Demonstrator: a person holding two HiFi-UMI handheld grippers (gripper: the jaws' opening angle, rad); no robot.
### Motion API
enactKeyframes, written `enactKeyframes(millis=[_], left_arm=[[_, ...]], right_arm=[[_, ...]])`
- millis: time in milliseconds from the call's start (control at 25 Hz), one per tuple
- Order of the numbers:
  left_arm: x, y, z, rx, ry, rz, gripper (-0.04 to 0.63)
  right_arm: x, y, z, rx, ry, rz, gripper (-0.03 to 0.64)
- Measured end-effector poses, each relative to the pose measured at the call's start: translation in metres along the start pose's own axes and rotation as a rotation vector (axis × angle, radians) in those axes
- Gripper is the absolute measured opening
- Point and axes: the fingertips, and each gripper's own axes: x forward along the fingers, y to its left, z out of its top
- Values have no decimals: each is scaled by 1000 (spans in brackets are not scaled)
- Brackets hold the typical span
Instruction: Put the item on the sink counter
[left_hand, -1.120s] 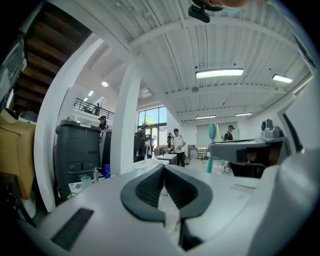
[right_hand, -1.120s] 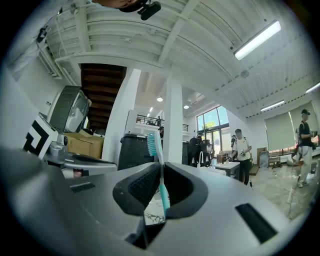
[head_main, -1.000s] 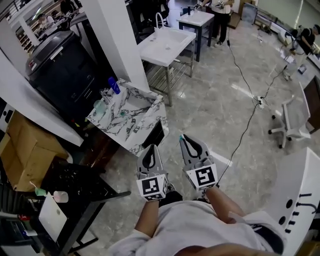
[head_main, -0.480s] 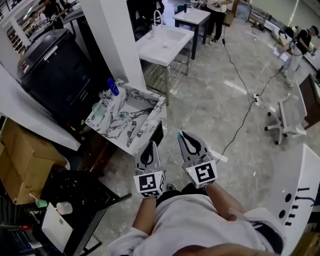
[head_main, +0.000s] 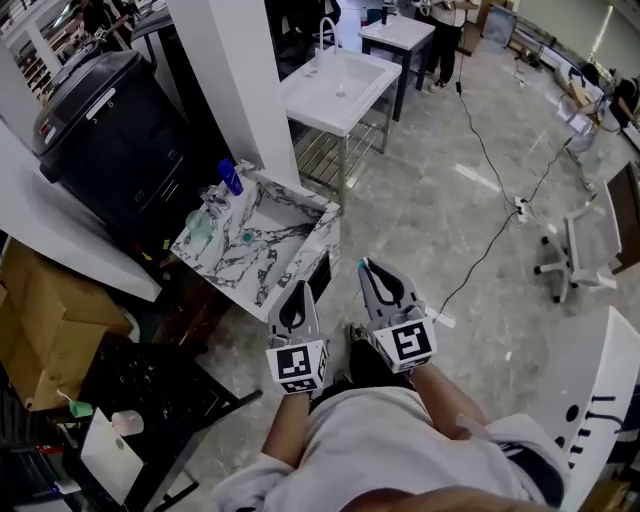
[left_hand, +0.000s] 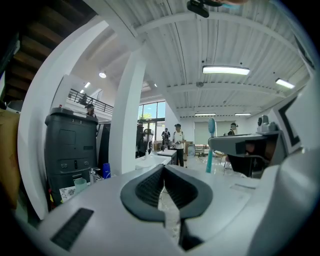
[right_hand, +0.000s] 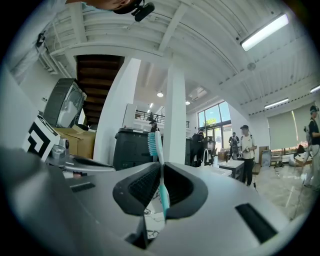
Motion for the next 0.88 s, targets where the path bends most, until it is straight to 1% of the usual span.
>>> enactKeyframes(millis=[160, 320, 520, 720, 880], left_arm=[[33, 16, 5, -1, 2, 34, 11], [66, 25, 13, 2, 2, 64, 11], [99, 44, 19, 5, 22, 127, 11], [111, 70, 11, 7, 74, 227, 11], [109, 92, 4, -13, 114, 333, 11]], right_arm=[[36, -17, 3, 6, -7, 37, 23], [73, -44, 3, 20, -19, 60, 23], [121, -66, -2, 50, -9, 133, 23], [169, -78, -19, 108, 12, 222, 23], [205, -66, -28, 142, 27, 322, 23]])
